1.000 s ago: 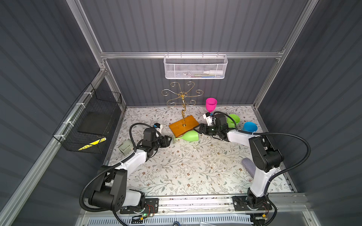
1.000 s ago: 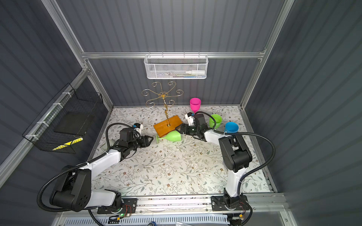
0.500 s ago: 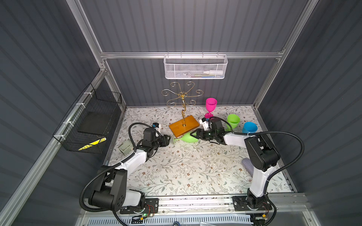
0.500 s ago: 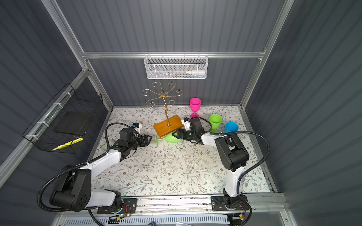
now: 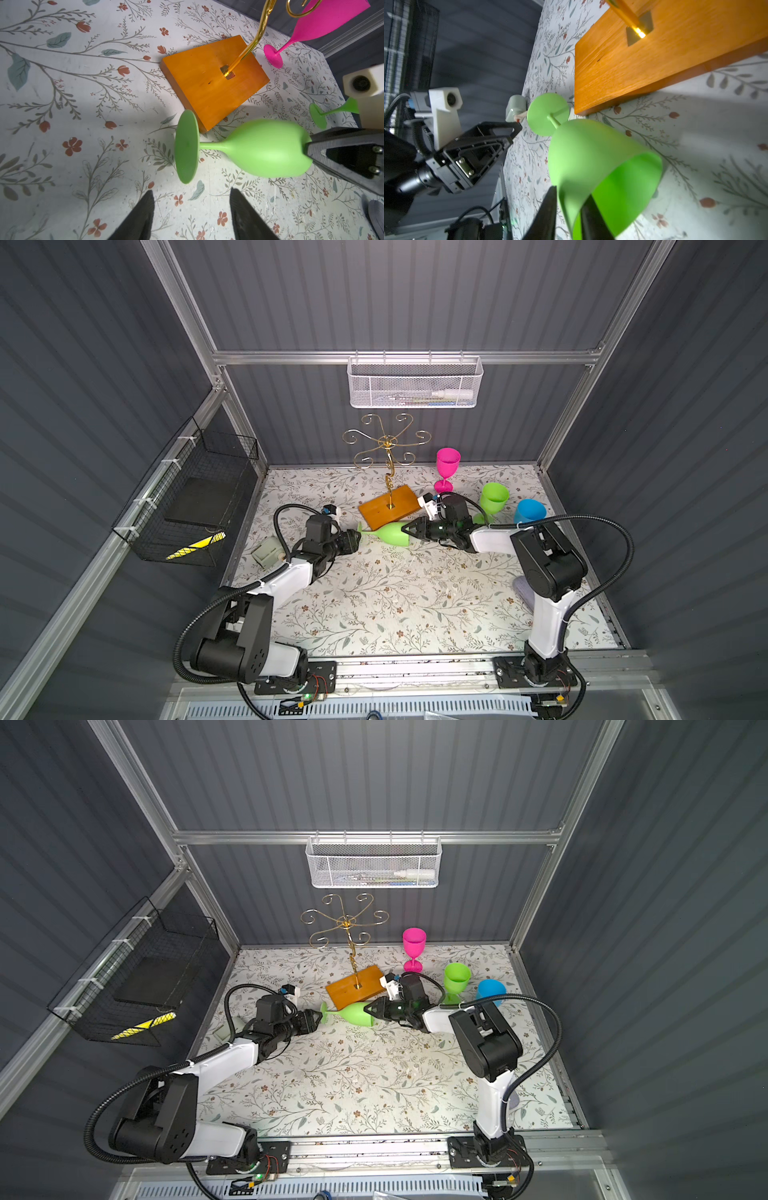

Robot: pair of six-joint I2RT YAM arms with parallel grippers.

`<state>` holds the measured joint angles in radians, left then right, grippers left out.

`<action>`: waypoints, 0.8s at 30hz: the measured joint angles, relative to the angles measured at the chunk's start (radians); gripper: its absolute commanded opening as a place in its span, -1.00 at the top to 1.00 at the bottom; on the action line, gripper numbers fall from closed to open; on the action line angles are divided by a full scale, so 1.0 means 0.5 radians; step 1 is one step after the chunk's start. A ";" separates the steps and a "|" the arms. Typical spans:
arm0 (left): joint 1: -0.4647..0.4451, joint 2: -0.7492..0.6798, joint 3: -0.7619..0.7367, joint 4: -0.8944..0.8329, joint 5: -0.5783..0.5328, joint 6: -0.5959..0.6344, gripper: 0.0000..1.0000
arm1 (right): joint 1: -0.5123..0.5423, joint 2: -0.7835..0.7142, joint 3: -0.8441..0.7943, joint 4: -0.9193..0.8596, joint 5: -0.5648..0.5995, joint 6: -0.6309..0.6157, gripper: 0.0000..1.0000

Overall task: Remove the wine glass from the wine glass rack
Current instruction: 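Grasp the green glass bowl with the right gripper and open the left gripper, then set the green glass upright on the table with the right gripper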

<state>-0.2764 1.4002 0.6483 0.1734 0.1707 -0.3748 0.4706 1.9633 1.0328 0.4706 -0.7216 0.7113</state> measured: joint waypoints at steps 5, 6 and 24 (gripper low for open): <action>0.005 -0.072 -0.031 0.000 -0.076 0.000 -0.26 | 0.005 -0.056 -0.006 0.146 -0.073 0.063 1.00; 0.008 -0.097 -0.040 -0.001 -0.089 0.000 -0.27 | 0.008 -0.081 -0.006 0.144 -0.073 0.066 1.00; 0.264 -0.594 -0.065 -0.034 -0.405 0.172 -0.56 | 0.167 -0.821 0.955 -2.353 0.903 -0.867 1.00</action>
<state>-0.1444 1.1030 0.6159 0.1562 -0.0319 -0.2886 0.5541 1.5528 1.5105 -0.7059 -0.2699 0.2775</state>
